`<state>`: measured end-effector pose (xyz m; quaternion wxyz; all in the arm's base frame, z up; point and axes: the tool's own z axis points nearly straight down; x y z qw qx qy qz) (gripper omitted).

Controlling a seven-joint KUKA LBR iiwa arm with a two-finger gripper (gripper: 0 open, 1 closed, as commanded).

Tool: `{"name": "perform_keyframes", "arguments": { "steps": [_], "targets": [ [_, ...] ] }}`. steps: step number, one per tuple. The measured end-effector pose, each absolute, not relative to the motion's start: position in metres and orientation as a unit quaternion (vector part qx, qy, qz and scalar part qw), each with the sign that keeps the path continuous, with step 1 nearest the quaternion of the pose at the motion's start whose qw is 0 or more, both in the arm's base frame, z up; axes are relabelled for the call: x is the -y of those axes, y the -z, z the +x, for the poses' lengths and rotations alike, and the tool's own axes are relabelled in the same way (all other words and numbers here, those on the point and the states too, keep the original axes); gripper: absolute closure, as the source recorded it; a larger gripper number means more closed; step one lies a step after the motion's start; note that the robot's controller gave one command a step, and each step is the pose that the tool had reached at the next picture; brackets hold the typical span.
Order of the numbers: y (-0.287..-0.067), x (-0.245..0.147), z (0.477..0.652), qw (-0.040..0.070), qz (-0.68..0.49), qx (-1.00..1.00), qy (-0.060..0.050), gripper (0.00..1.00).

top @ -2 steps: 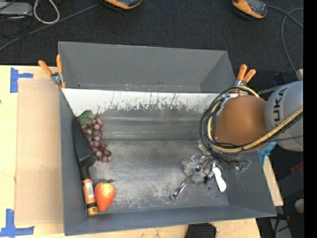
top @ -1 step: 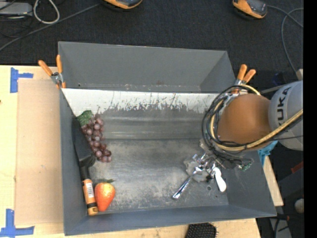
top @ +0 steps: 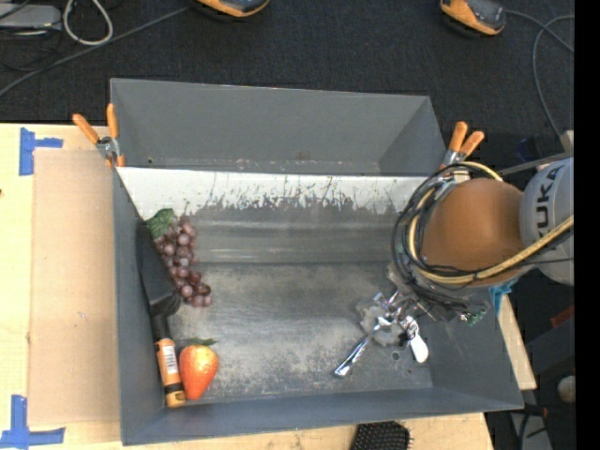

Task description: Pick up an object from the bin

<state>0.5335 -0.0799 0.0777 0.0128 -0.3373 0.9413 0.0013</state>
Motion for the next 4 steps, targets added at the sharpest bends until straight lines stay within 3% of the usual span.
{"name": "perform_keyframes", "arguments": {
  "steps": [1, 3, 4],
  "targets": [
    [-0.085, 0.075, 0.535, 0.013, -0.340, -0.940, -0.001, 1.00],
    [-0.084, 0.104, 0.535, 0.014, -0.381, -0.925, -0.002, 1.00],
    [-0.074, 0.125, 0.526, 0.012, -0.321, -0.947, -0.004, 1.00]
  ]
}}
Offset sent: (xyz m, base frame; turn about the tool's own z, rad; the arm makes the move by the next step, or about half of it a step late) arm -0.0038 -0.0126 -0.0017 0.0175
